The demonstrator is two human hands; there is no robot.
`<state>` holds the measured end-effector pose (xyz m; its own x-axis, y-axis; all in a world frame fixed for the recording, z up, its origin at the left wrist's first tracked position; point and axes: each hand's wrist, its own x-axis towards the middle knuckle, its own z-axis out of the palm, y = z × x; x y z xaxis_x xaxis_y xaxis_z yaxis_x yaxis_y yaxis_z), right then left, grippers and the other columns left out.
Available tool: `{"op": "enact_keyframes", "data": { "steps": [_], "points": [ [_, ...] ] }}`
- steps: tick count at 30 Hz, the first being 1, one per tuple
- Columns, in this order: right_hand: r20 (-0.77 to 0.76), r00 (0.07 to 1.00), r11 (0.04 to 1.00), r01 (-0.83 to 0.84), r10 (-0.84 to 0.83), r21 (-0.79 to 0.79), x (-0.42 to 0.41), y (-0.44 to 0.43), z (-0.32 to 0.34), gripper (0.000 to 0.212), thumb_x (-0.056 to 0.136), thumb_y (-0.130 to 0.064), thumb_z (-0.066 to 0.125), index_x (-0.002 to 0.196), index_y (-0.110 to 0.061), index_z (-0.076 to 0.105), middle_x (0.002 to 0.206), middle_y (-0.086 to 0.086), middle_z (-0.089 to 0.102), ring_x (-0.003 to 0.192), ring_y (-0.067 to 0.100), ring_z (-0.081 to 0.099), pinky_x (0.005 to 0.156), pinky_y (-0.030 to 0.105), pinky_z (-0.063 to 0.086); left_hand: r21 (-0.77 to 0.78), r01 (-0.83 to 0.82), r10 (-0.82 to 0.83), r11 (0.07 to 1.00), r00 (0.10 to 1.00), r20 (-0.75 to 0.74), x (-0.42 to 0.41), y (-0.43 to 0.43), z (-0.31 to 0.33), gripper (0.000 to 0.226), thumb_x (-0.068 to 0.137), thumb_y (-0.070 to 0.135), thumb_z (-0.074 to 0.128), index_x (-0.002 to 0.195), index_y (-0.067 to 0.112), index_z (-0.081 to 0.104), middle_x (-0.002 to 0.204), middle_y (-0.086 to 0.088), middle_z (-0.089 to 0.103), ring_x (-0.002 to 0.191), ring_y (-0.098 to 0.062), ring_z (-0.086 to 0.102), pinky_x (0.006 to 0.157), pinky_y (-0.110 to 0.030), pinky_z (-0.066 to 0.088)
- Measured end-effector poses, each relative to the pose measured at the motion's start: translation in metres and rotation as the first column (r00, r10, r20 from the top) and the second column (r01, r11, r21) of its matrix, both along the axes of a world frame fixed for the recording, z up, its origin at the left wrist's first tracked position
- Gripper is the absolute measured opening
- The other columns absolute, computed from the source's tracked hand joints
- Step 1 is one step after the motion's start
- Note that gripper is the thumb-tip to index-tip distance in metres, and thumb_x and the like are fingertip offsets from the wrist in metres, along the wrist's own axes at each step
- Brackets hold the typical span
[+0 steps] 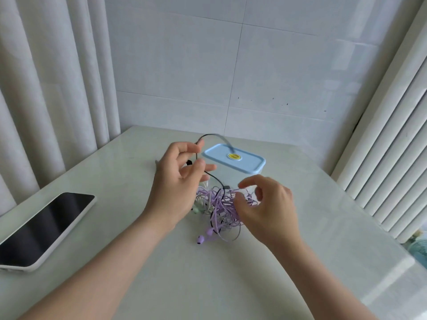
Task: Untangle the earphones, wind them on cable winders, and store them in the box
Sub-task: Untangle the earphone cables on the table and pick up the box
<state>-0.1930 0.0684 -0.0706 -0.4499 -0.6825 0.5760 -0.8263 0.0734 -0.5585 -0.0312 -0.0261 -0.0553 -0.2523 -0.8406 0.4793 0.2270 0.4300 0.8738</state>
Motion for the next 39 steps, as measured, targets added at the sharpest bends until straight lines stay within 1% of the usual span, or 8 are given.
{"op": "enact_keyframes", "data": {
  "steps": [3, 8, 12, 18, 26, 29, 34, 39],
  "points": [
    [-0.017, 0.976, 0.976, -0.217, 0.217, -0.033, 0.01, 0.002, 0.001, 0.025, 0.08, -0.035, 0.075, 0.105, -0.033, 0.077, 0.075, -0.014, 0.052, 0.074, 0.007, 0.055, 0.067, 0.015, 0.037, -0.066, 0.123, -0.118, 0.99, 0.99, 0.076, -0.003, 0.008, 0.001, 0.024, 0.106, -0.004, 0.045, 0.114, 0.012, 0.061, 0.141, 0.009, 0.066, 0.107, -0.018, 0.076, 0.094, -0.035, 0.057],
    [0.164, 0.918, 0.932, -0.349, 0.361, -0.095, 0.022, -0.001, 0.002, 0.024, 0.1, -0.021, 0.066, 0.076, -0.02, 0.069, 0.053, -0.001, 0.045, 0.052, 0.015, 0.039, 0.053, 0.031, 0.034, -0.106, 0.23, -0.203, 0.967, 0.955, 0.216, -0.004, 0.014, -0.003, 0.051, 0.098, -0.018, 0.034, 0.122, 0.017, 0.062, 0.139, 0.01, 0.067, 0.121, -0.01, 0.069, 0.097, -0.023, 0.052],
    [0.426, 0.812, 0.913, -0.311, 0.399, -0.263, 0.016, 0.003, 0.01, 0.016, 0.103, -0.012, 0.061, 0.093, -0.02, 0.071, 0.053, -0.003, 0.039, 0.049, 0.015, 0.03, 0.048, 0.024, 0.027, -0.155, 0.151, -0.072, 0.976, 0.902, 0.426, -0.003, 0.006, -0.014, 0.05, 0.093, -0.006, 0.055, 0.131, 0.027, 0.056, 0.14, 0.015, 0.061, 0.122, 0.002, 0.064, 0.102, -0.036, 0.053],
    [0.627, 0.645, 0.895, -0.246, 0.438, -0.373, 0.012, 0.005, 0.019, 0.012, 0.094, -0.009, 0.071, 0.085, -0.002, 0.074, 0.062, 0.004, 0.044, 0.061, 0.017, 0.033, 0.054, 0.023, 0.029, -0.23, 0.175, 0.054, 0.957, 0.673, 0.738, 0.0, 0.001, -0.026, 0.045, 0.078, 0.063, 0.069, 0.113, 0.04, 0.052, 0.11, 0.02, 0.067, 0.112, -0.001, 0.063, 0.099, -0.041, 0.051],
    [0.732, 0.578, 0.905, -0.029, 0.362, -0.424, -0.001, 0.002, 0.021, 0.012, 0.1, -0.014, 0.066, 0.09, -0.01, 0.073, 0.079, 0.009, 0.069, 0.06, 0.021, 0.047, 0.059, 0.03, 0.039, -0.438, -0.016, 0.328, 0.899, 0.688, 0.647, 0.001, -0.007, -0.024, 0.025, 0.087, 0.052, 0.049, 0.104, 0.037, 0.06, 0.091, 0.015, 0.058, 0.092, -0.017, 0.054, 0.089, -0.042, 0.047],
    [0.756, 0.61, 0.927, 0.092, 0.237, -0.364, -0.006, 0.003, 0.02, 0.017, 0.103, -0.013, 0.059, 0.12, -0.014, 0.056, 0.085, 0.003, 0.079, 0.055, 0.019, 0.06, 0.05, 0.028, 0.047, -0.477, -0.149, 0.424, 0.866, 0.725, 0.543, 0.003, -0.014, -0.026, 0.021, 0.091, 0.042, 0.045, 0.098, 0.036, 0.063, 0.089, 0.014, 0.06, 0.091, -0.021, 0.055, 0.086, -0.046, 0.048],
    [0.736, 0.675, 0.945, 0.206, 0.051, -0.254, -0.014, 0.005, 0.012, 0.04, 0.1, -0.013, 0.062, 0.124, -0.02, 0.031, 0.083, 0.003, 0.079, 0.05, 0.027, 0.068, 0.053, 0.037, 0.057, -0.574, -0.193, 0.524, 0.796, 0.695, 0.492, 0.005, -0.019, -0.029, 0.025, 0.102, 0.037, 0.048, 0.11, 0.032, 0.071, 0.106, 0.005, 0.054, 0.097, -0.026, 0.048, 0.089, -0.045, 0.046],
    [0.364, 0.924, 0.993, 0.12, -0.119, 0.02, -0.02, 0.003, 0.008, 0.01, 0.097, -0.02, 0.057, 0.098, -0.017, 0.066, 0.071, 0.002, 0.075, 0.051, 0.022, 0.072, 0.064, 0.047, 0.062, -0.435, -0.282, 0.494, 0.855, 0.697, 0.519, 0.006, -0.01, -0.021, 0.028, 0.101, 0.044, 0.061, 0.085, 0.023, 0.052, 0.072, 0.01, 0.055, 0.073, -0.03, 0.055, 0.063, -0.041, 0.046]
  ]
}}
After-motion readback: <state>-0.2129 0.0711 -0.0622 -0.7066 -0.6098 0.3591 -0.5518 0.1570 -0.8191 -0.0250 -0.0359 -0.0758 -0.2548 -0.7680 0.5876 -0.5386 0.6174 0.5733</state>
